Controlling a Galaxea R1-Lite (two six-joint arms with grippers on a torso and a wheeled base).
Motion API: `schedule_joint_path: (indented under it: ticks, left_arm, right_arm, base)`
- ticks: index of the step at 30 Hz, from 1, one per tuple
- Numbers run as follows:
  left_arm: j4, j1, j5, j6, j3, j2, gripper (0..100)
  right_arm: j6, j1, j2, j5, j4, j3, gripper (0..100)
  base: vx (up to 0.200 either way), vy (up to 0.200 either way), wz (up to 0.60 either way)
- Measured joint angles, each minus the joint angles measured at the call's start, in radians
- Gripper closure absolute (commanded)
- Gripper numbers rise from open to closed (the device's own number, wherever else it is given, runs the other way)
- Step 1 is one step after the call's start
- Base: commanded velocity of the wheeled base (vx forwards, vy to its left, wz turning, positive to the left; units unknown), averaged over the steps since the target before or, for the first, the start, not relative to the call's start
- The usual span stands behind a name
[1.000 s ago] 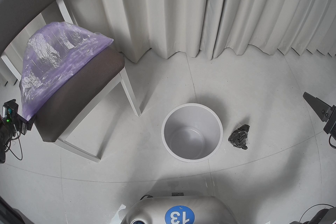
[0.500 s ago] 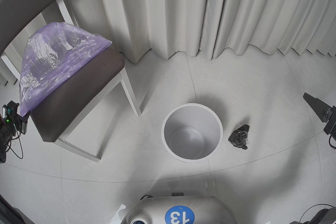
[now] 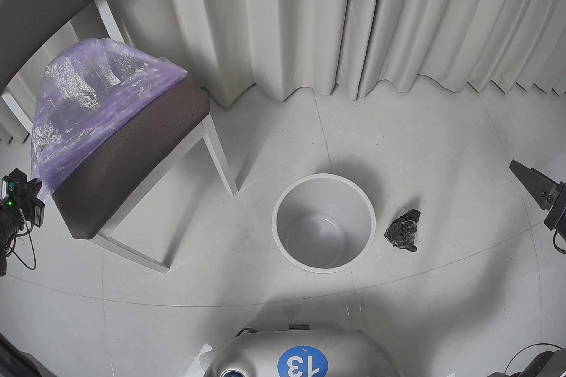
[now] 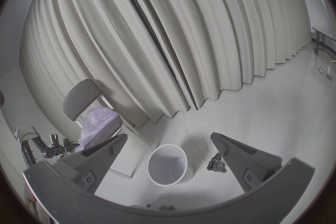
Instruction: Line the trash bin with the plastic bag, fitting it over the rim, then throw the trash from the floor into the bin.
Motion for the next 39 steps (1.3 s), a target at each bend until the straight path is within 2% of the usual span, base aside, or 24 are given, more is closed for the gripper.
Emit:
schedule_joint_path:
  ticks: [10,12,16,22,28,33,39]
  left_arm:
    - [-0.010,-0.004,-0.001,-0.023,-0.041,0.031,100]
    - [-0.011,-0.005,-0.008,-0.069,-0.044,0.029,100]
    - [-0.006,-0.018,-0.061,-0.231,-0.046,-0.014,100]
    - [0.063,-0.068,-0.119,-0.413,-0.073,-0.145,100]
    - [0.161,-0.170,-0.130,-0.581,-0.133,-0.265,100]
    - [0.202,-0.299,-0.118,-0.653,-0.168,-0.326,100]
    - [0.258,-0.524,-0.006,-0.717,-0.244,-0.363,100]
  right_arm:
    - [0.000,0.000,0.001,-0.004,0.000,0.000,0]
    - [0.000,0.000,0.002,-0.007,0.000,-0.003,0]
    - [-0.012,0.000,0.007,-0.010,0.000,-0.006,0]
    - [-0.107,0.002,0.051,-0.013,-0.002,-0.005,0]
    - [-0.167,0.009,0.103,-0.013,-0.003,-0.003,0]
    - [-0.186,0.020,0.121,-0.013,-0.003,0.004,0]
    - [-0.192,0.060,0.131,-0.013,-0.007,0.020,0]
  base:
    - [0.000,0.000,0.00]
    - [0.000,0.000,0.00]
    - [0.000,0.000,0.00]
    - [0.000,0.000,0.00]
    - [0.000,0.000,0.00]
    - [0.000,0.000,0.00]
    - [0.000,0.000,0.00]
